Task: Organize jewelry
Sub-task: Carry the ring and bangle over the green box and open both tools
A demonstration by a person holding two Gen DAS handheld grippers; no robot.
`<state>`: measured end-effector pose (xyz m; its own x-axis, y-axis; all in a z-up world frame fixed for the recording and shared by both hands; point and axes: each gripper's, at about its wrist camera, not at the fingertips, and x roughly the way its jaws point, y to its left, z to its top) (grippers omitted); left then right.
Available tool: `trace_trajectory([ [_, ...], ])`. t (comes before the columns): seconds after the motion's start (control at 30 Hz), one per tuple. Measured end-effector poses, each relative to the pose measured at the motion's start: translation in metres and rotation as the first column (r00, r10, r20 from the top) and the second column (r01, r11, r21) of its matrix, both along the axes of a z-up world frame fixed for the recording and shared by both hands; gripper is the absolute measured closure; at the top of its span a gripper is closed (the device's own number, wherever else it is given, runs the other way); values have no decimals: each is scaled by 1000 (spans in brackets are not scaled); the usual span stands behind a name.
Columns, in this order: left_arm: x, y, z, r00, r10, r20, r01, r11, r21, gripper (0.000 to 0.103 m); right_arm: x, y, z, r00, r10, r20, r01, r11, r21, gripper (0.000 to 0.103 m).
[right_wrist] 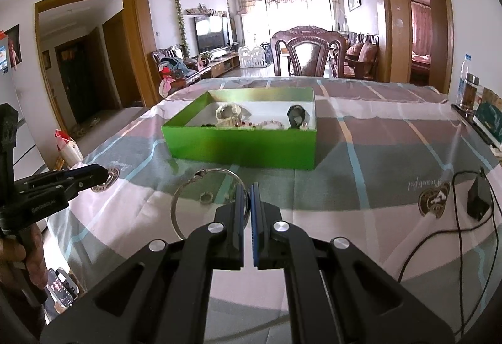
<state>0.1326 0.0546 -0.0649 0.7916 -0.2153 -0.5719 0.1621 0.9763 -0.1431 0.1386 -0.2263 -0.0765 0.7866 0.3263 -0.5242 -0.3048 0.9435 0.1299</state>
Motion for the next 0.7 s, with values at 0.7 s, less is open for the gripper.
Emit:
trace_trajectory([
  [0.7, 180, -29, 50, 1000, -28, -8, 28, 999, 30, 83, 175, -6, 15, 998, -53, -19, 54, 998, 25, 99],
])
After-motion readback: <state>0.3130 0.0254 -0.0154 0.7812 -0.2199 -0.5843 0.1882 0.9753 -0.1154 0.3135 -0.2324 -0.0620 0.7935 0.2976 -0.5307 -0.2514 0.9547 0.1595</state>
